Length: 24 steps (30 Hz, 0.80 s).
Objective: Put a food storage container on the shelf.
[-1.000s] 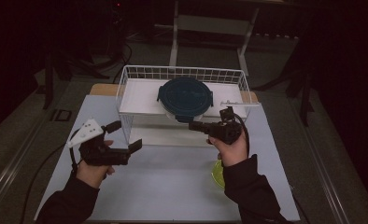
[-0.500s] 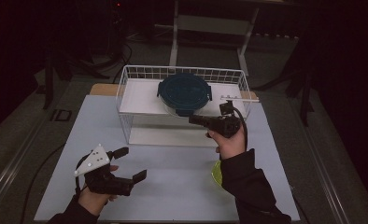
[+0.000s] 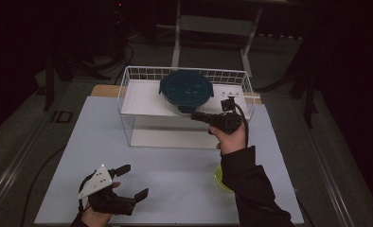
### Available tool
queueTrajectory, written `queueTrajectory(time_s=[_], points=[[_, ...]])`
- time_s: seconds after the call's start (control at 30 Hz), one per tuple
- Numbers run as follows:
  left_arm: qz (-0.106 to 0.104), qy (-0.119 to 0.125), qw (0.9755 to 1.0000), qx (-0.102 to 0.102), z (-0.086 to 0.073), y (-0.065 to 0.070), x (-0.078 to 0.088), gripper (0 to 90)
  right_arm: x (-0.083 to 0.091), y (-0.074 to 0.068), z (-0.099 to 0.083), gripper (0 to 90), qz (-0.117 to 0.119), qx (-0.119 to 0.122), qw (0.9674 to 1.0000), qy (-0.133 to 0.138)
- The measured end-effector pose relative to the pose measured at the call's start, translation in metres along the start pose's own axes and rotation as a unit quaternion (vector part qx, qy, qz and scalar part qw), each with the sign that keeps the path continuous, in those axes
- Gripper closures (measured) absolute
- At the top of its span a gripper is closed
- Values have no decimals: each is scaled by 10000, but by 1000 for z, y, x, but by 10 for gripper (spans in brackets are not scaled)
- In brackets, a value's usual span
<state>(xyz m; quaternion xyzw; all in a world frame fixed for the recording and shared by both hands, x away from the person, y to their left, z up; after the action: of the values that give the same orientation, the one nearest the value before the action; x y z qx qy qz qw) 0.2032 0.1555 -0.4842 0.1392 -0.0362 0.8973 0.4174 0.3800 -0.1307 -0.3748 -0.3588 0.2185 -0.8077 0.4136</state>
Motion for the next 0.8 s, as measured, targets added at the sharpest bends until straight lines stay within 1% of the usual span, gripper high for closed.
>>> queueTrajectory(time_s=[0.07, 0.1, 0.33, 0.53, 0.7, 0.73, 0.8], points=[[-1, -2, 10000, -5, 0, 0, 0, 4, -1, 1, 1, 898, -4, -13, 10000, 15], [8, 14, 10000, -58, -1, 1, -1, 4, -2, 1, 2, 898, -13, -18, 10000, 21], [6, 32, 9998, -217, 0, 5, -1, 4, -8, 2, 7, 891, -62, -42, 10000, 44], [-15, 75, 9998, -210, 0, 5, -2, 4, -8, 0, 9, 883, -149, 27, 9999, 46], [-67, 81, 9997, -233, -1, 6, -1, 4, -8, 0, 9, 854, -173, 24, 9998, 50], [-75, 83, 9997, -211, -1, 5, -1, 4, -6, 0, 7, 813, -164, 79, 9998, 27], [-82, 102, 9997, -215, 0, 5, -1, 4, -3, 0, 4, 780, -213, 186, 9996, -13]])
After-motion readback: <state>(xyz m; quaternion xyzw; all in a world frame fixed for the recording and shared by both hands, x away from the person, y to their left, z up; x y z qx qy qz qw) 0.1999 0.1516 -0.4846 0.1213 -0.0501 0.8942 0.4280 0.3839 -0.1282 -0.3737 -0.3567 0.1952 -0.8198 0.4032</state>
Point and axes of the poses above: each handheld gripper's, and its own axes: x roughly backward along the jaws, z roughly out of its top, y roughly to its right, the point moved 3 cm from there along -x, roughly forward along the jaws, and after that the axes turned 8 degrees about -x, right-handed, at the moved point
